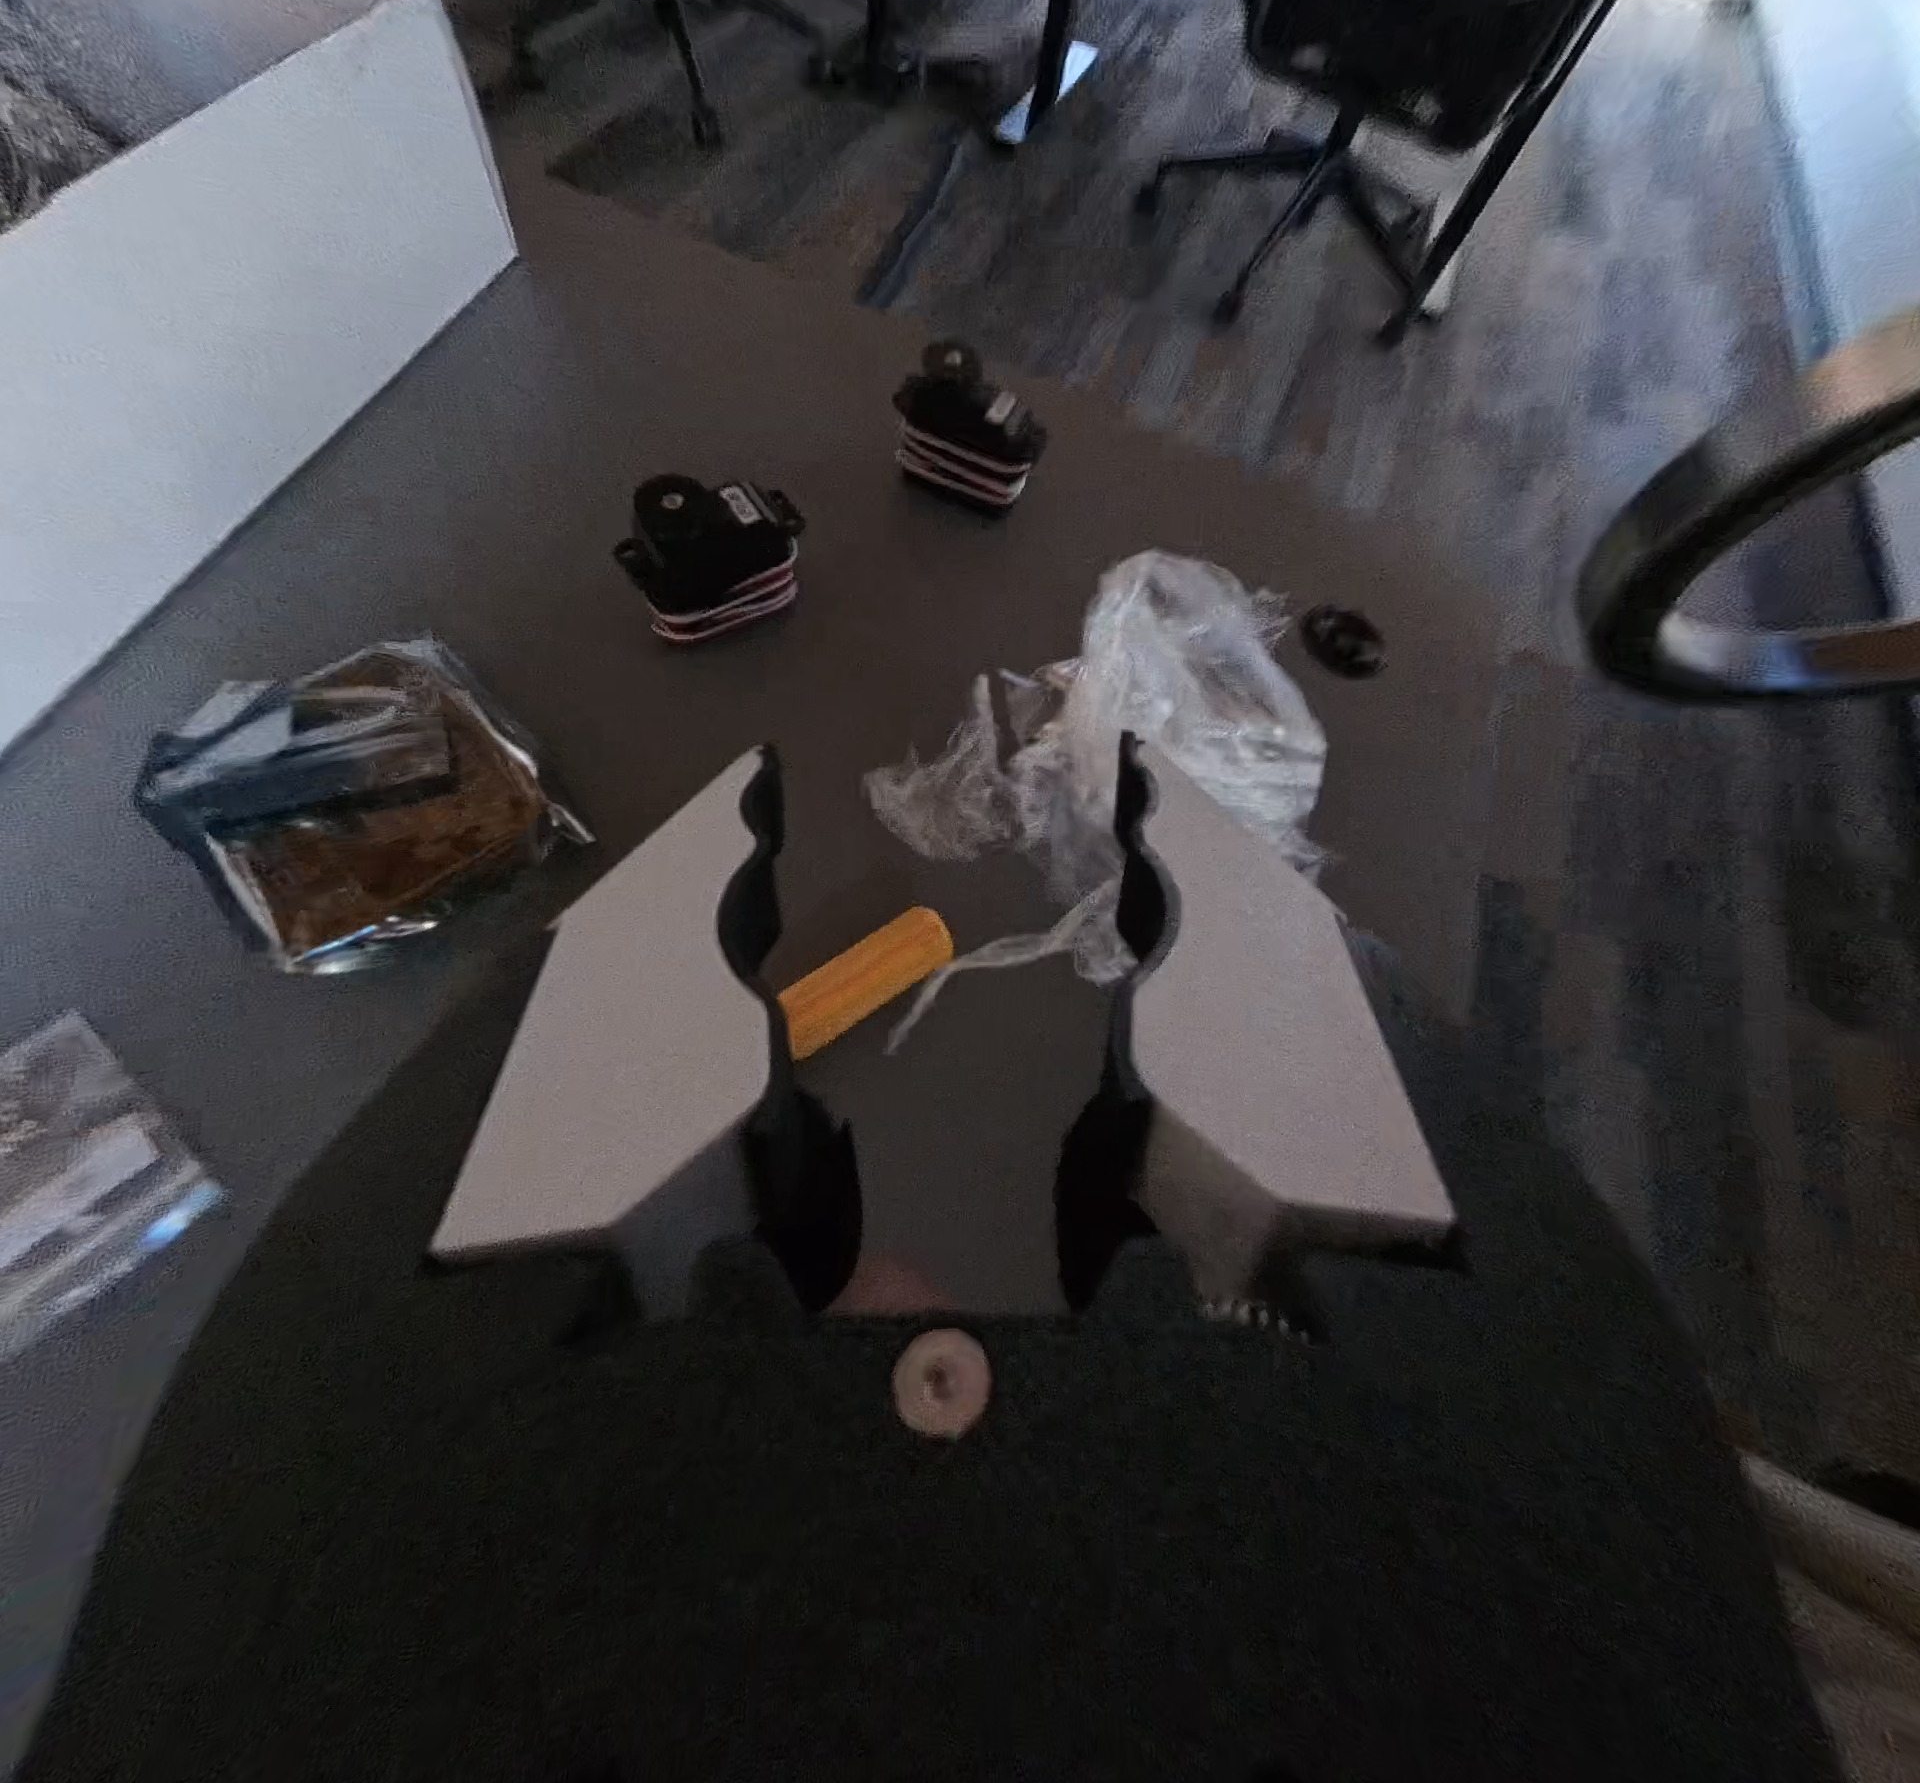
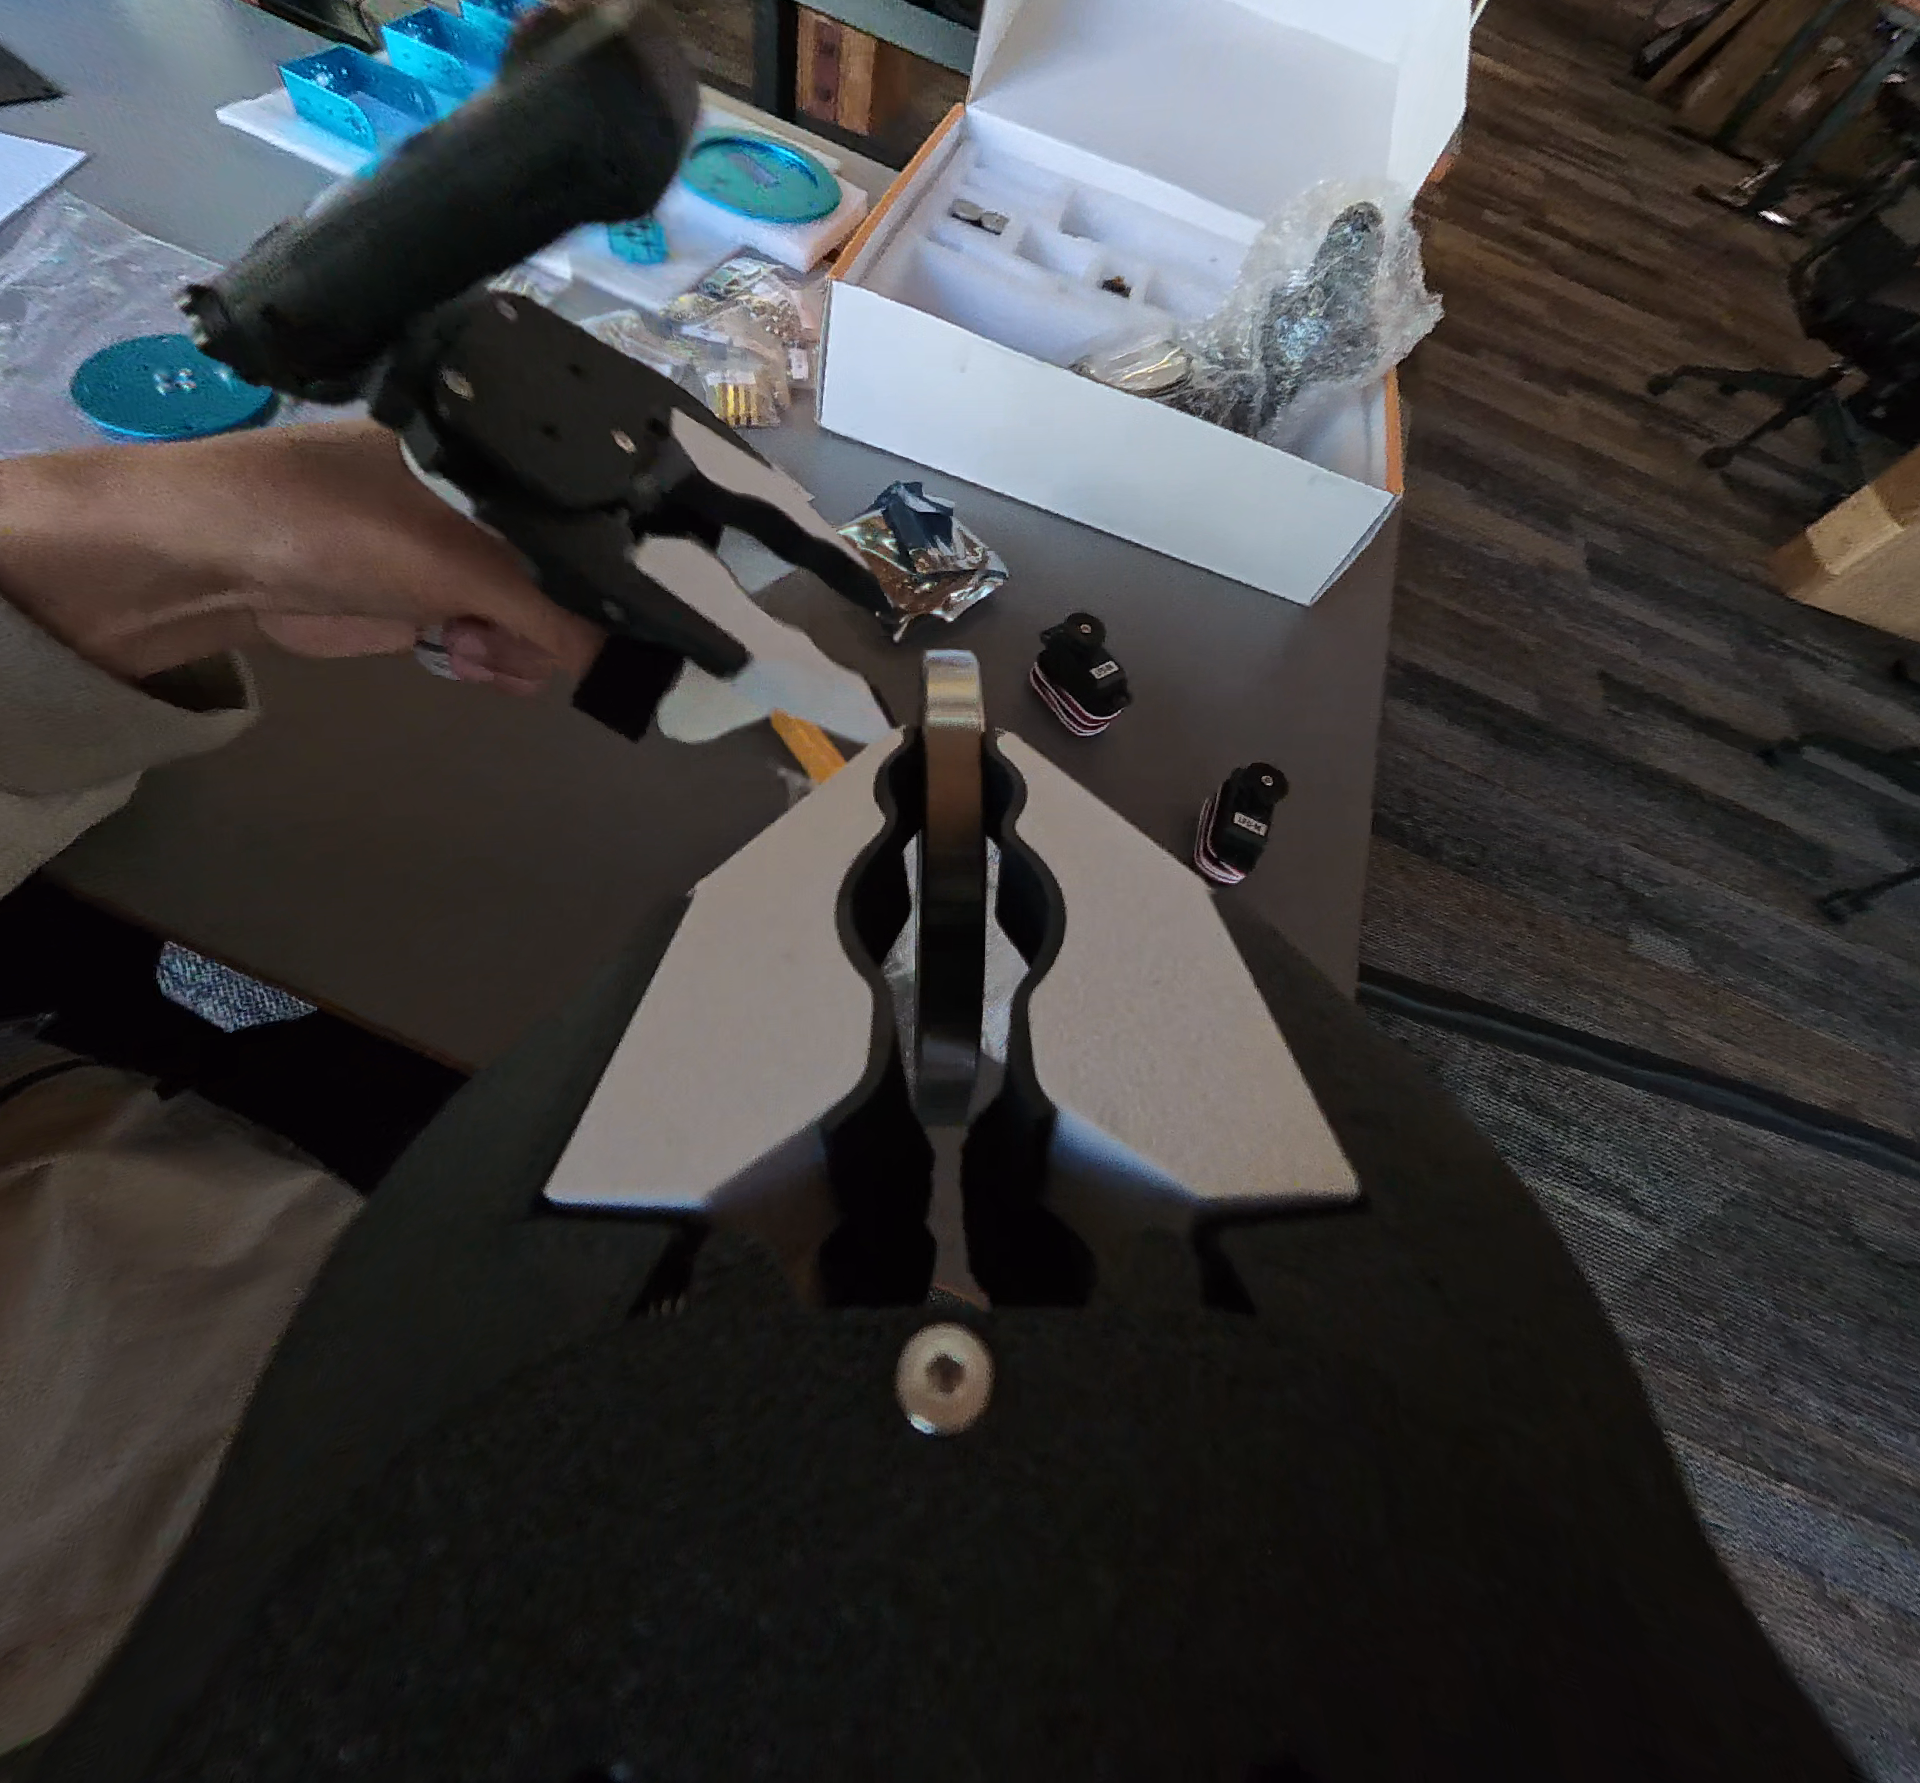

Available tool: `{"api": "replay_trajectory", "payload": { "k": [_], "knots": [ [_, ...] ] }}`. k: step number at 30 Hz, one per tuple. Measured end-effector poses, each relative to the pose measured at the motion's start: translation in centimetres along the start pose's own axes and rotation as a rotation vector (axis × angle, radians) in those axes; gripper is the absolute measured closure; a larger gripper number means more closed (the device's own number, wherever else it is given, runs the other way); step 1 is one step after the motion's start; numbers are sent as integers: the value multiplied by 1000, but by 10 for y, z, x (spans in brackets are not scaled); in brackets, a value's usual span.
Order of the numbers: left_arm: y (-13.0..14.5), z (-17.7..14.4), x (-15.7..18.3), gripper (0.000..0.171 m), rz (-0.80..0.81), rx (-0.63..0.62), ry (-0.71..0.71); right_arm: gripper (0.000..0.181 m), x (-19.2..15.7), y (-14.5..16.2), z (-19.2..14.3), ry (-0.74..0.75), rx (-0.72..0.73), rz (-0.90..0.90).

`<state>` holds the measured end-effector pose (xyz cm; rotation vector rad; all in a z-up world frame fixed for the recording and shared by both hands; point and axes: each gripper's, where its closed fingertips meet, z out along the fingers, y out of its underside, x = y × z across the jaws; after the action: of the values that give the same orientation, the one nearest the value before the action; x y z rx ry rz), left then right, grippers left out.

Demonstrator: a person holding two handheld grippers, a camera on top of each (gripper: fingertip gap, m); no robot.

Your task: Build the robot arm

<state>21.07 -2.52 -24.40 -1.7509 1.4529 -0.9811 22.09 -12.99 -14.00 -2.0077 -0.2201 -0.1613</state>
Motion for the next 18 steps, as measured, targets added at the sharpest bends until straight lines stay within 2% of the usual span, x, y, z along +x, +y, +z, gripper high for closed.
{"api": "replay_trajectory", "payload": {
  "k": [2, 4, 8, 12, 15, 18],
  "knots": [
    [-12, -17, -3, 107, -151, 96, 114, 173, -5, 6, 2, -17, -6, 42],
    [-20, -26, -11, 109, -225, 155, 153, 173, -9, 12, 8, -27, -19, 76],
    [-4, -17, 2, 108, -229, 58, 240, 173, -17, 11, 20, -18, -23, 90],
    [5, -4, 3, 108, -195, 27, 230, 173, -30, 18, 38, -122, -2, 198],
    [2, -8, -2, 108, -190, 40, 209, 173, -29, 39, 61, -180, -7, 347],
    [1, -15, 0, 109, -196, 45, 238, 172, -25, 69, 86, -172, -81, 390]
  ]
}}
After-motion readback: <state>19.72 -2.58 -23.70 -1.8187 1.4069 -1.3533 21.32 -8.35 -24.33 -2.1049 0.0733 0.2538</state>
